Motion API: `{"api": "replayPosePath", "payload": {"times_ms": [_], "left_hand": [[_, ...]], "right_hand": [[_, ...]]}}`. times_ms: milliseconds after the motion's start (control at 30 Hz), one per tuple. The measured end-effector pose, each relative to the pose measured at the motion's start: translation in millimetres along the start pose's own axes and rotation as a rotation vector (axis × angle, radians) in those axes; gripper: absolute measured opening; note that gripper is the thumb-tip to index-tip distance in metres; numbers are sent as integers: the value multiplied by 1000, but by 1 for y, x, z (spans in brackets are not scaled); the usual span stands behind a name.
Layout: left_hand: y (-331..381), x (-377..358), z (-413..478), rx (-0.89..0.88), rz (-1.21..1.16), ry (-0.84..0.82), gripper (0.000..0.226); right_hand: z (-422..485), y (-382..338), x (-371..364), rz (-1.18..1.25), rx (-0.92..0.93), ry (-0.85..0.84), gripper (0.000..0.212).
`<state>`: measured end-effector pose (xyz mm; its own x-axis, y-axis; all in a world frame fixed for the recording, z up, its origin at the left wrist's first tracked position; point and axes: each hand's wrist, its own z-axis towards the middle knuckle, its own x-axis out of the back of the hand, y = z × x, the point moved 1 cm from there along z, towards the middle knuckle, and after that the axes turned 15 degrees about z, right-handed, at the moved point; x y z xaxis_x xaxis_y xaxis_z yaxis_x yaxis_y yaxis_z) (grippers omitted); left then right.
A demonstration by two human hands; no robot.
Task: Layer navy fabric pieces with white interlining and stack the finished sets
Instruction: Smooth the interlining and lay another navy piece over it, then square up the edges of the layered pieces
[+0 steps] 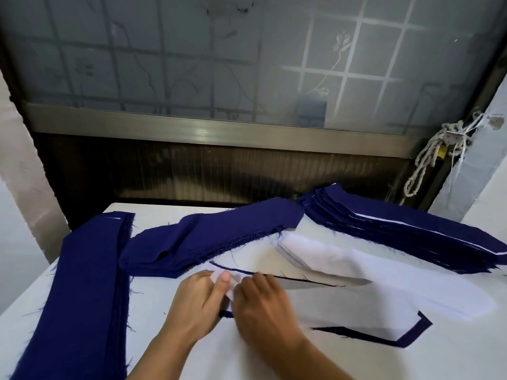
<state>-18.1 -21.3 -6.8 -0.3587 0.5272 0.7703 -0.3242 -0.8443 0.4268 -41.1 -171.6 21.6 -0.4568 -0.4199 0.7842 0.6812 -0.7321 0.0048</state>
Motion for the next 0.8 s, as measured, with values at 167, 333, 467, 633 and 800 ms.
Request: {"api": "replayPosePath", "payload": {"times_ms": [167,333,467,633,800], "left_hand": [[-3,-4,3,54,68,-8,38],[5,0,0,-96,146,81,30],[3,5,-1,-35,164,170,24],[1,5,-2,105,169,216,19],[-3,5,0,208,244,146,27]], "right_hand": [[0,-5,-12,229,-183,-35,31],[-3,37,-6,339,-378,-235,69],[-17,67,3,343,-439,-282,67],[-45,98,29,138,-440,-299,60],[-89,134,69,-24,-560,-340,50]]}}
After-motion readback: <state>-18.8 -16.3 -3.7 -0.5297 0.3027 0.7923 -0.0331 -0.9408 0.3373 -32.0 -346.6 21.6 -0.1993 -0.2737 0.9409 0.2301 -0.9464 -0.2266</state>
